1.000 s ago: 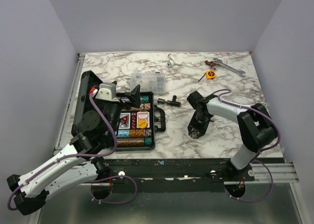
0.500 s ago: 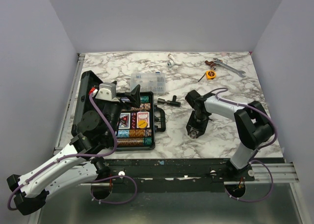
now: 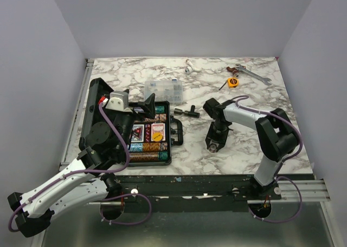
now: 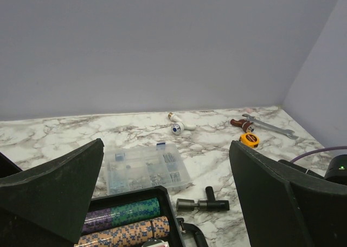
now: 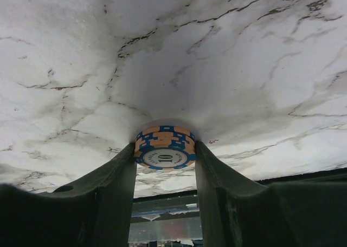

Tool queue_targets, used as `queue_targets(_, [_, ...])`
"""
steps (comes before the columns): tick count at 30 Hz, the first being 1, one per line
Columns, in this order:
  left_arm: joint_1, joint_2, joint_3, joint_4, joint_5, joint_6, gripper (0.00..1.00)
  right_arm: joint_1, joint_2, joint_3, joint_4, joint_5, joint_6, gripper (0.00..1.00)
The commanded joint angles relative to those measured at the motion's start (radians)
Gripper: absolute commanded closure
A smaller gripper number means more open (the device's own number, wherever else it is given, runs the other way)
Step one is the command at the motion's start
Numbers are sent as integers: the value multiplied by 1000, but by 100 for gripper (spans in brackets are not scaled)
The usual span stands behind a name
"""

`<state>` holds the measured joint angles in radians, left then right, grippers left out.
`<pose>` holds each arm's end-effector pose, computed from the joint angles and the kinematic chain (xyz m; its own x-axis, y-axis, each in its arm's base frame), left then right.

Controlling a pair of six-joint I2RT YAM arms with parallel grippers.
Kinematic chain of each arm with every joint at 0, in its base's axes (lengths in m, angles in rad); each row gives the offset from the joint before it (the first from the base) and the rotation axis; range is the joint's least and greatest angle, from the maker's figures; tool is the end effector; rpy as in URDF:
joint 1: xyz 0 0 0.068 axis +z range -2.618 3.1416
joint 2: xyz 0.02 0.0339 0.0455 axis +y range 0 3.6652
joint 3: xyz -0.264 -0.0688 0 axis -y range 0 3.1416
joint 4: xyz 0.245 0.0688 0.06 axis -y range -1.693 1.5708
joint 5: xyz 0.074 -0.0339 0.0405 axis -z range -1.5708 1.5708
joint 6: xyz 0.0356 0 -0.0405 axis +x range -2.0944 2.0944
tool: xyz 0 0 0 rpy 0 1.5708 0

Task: Pack up texas hold em set

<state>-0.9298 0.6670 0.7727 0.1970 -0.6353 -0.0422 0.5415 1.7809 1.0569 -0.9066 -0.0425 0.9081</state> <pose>0.1054 -0.1059 0.3929 0.1652 -0.2782 -0.9462 0.3136 0.9244 -0.2170 0.2493 0.1517 0.1450 -0.9305 0.3594 0.0702 0.3589 0.9332 -0.0210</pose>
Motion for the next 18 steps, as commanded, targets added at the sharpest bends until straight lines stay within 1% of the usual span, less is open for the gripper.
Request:
queue_targets(1, [-4, 11, 24, 9, 14, -2, 2, 14, 93, -20, 73, 71, 13, 99])
queue_targets(3, [-4, 21, 25, 5, 20, -11, 2, 13, 68, -12, 60, 56, 21, 99])
queue_targets(6, [-4, 38, 28, -6, 28, -29, 2, 13, 7, 7, 14, 96, 80, 99])
queue_targets(8, [-4, 50, 30, -17, 35, -43, 2, 14, -22, 28, -2, 98, 88, 99])
queue_targets(13, [-4, 84, 36, -40, 54, -81, 2, 14, -51, 91, -70, 126, 116, 99])
queue_targets(18, [-4, 127, 43, -69, 83, -134, 2, 12, -83, 120, -75, 124, 140, 99])
